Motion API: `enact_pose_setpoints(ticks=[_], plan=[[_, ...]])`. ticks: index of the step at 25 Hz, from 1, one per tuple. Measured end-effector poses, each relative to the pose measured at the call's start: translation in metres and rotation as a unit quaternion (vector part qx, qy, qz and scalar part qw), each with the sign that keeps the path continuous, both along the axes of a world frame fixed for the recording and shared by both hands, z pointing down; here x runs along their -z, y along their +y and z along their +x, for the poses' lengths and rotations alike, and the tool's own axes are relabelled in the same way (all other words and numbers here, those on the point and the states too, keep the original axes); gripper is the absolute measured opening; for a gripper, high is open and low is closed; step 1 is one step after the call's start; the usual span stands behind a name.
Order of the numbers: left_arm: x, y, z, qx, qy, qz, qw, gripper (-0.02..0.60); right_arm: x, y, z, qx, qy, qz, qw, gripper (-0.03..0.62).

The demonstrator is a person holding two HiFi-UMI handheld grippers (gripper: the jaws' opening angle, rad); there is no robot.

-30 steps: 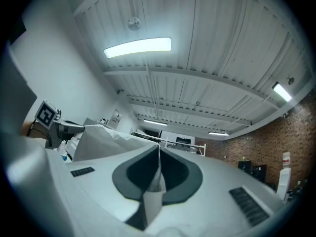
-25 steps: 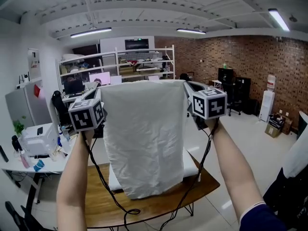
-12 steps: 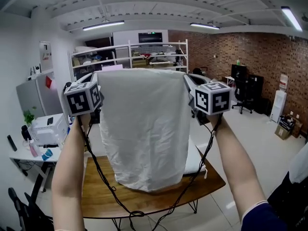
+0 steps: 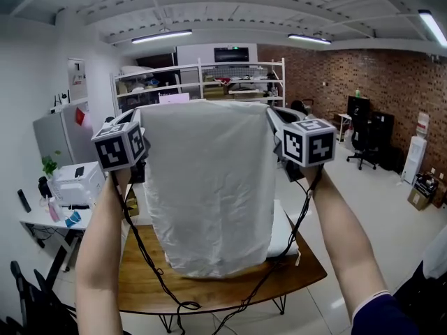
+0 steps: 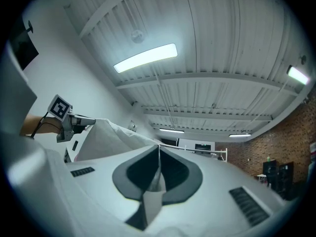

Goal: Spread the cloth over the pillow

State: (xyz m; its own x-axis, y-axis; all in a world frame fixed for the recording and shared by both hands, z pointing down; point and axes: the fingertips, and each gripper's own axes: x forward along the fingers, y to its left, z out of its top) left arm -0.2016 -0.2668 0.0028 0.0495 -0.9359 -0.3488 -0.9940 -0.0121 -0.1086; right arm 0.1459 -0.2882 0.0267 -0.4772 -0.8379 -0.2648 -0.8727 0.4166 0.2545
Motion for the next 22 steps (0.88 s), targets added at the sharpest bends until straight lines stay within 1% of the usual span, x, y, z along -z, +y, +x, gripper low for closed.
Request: enact_pose_setpoints(ticks=[3, 5, 7, 9, 11, 15, 19, 22], plan=[[-0.003, -0.009, 0.004, -0.005, -0.001, 0.002, 1.0000, 0.012, -0.004, -0.004, 0.003, -0.001, 0.000, -0.001, 1.000, 0.020], [-0.005, -0.021, 0.008, -0.011, -0.003, -0.005, 0.9999, 0.012, -0.005, -0.007, 0.007, -0.005, -0.002, 0.000, 1.000, 0.020], [-0.008, -0.041, 0.012, -0.017, -0.001, -0.016, 0.9997, 0.012, -0.006, -0.011, 0.013, -0.013, 0.000, 0.002, 1.000, 0.018], [-0.006, -0.064, 0.020, -0.026, 0.000, -0.017, 0.9995, 0.012, -0.006, -0.013, 0.021, -0.025, 0.000, 0.005, 1.000, 0.020], [-0.003, -0.091, 0.030, -0.044, 0.007, -0.020, 0.9988, 0.012, -0.004, -0.010, 0.026, -0.038, 0.000, 0.013, 0.999, 0.020], [-0.012, -0.155, 0.066, -0.093, 0.026, -0.045, 0.9943, 0.012, -0.007, 0.008, 0.037, -0.048, -0.008, 0.022, 0.999, 0.020], [-0.012, -0.203, 0.110, -0.127, 0.020, -0.062, 0.9898, 0.012, -0.002, 0.034, 0.039, -0.057, -0.007, 0.026, 0.998, 0.018], [-0.013, -0.233, 0.152, -0.163, 0.020, -0.070, 0.9839, 0.012, 0.001, 0.053, 0.035, -0.064, -0.002, 0.027, 0.998, 0.020]])
